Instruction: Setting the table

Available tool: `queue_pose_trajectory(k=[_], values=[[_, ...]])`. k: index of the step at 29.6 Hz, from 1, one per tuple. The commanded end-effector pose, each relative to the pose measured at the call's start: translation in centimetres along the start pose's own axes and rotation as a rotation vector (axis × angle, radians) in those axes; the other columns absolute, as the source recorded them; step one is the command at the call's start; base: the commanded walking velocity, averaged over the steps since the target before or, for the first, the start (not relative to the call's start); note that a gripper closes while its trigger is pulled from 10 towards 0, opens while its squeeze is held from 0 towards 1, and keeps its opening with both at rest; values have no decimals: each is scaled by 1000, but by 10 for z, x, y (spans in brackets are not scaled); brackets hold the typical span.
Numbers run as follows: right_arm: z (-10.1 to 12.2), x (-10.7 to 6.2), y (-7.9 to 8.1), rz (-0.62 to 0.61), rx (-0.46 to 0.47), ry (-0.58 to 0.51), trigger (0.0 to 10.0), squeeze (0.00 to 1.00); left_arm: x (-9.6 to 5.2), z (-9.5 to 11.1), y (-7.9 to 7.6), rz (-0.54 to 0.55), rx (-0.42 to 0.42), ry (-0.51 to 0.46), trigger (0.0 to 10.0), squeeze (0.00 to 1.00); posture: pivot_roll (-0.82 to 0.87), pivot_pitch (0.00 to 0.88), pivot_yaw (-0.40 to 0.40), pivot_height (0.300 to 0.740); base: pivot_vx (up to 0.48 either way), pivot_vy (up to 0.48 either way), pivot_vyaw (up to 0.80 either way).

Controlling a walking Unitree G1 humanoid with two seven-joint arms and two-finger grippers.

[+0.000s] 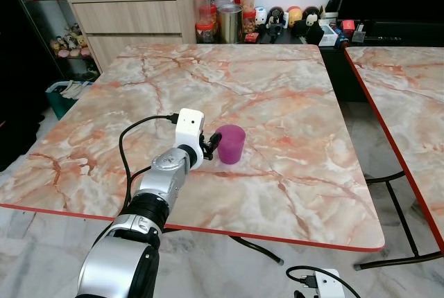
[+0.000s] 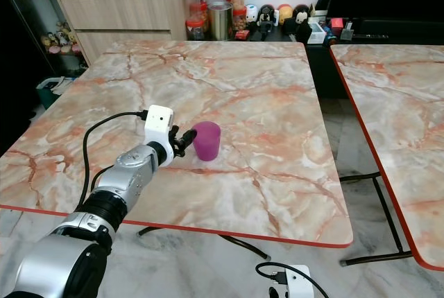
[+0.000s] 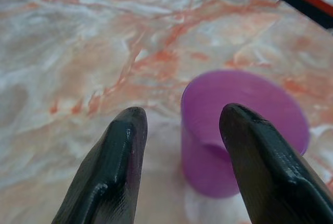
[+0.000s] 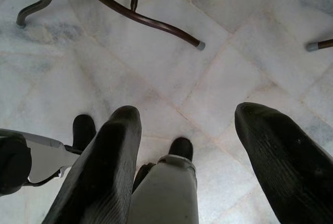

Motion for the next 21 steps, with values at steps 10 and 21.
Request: queue_pose_trajectory(k=[10, 21], values=[[0, 1, 5, 5, 13, -2, 10000, 0, 6, 10, -4, -14, 27, 14, 10000, 0, 60, 0, 75, 740, 0, 0, 0], [-2, 0, 3, -1, 17, -3, 10000, 0, 7, 0, -4, -10, 29, 67, 10000, 0, 50, 0, 78, 740, 0, 0, 0]])
Point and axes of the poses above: a point about 5 cm out from each wrist's last joint towards the gripper, its own x axis pointing out of the wrist towards the gripper, its own z axis along the axis of the wrist's last joint, y = z × x, the point moved 3 cm from there along x, pointing out of the wrist towards the gripper, and after that the axes turned 8 degrees about -x, right-handed, at the moved point
